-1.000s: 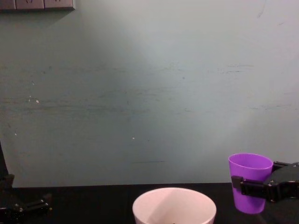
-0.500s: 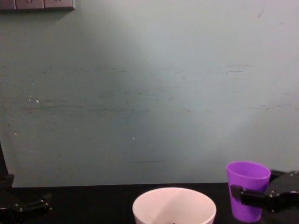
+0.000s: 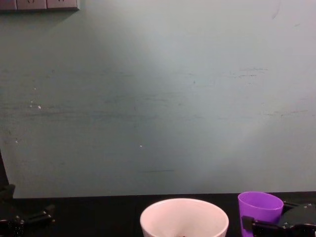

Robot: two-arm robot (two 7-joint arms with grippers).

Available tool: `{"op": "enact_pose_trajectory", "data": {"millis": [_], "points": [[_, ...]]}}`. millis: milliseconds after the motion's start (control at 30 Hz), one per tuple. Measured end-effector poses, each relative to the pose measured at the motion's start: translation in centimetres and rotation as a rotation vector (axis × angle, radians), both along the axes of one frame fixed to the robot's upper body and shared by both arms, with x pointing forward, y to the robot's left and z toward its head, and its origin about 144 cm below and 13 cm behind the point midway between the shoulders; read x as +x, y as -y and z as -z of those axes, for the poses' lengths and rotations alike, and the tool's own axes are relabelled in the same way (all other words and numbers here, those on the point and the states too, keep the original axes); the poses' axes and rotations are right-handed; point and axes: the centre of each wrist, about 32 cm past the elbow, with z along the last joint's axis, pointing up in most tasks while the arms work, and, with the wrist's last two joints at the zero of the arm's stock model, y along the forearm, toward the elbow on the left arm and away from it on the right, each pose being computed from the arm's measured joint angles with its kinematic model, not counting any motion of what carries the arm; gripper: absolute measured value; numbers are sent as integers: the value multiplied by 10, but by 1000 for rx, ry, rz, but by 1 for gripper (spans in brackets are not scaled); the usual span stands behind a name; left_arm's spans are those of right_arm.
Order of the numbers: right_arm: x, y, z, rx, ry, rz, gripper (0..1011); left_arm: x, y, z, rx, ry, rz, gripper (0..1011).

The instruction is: Pick up the cup and pour the mung beans from the cup into the bowl.

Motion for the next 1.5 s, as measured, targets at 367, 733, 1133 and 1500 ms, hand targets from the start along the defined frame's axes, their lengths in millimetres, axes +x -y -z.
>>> {"op": "enact_pose_trajectory", "data": {"millis": [367,733,1133,1500], "points": [[-1,1,0,23,1,5,994,0,0,0,0,0,0,1000],[-12,-1,-27,51,88,17,1002,0,0,0,0,0,0,1000],[-26,8,-51,31,219,102,1003,0,0,0,0,0,0,1000],[-31,41,-42,-17,179,272,1003,0,0,0,0,0,0,1000]]}}
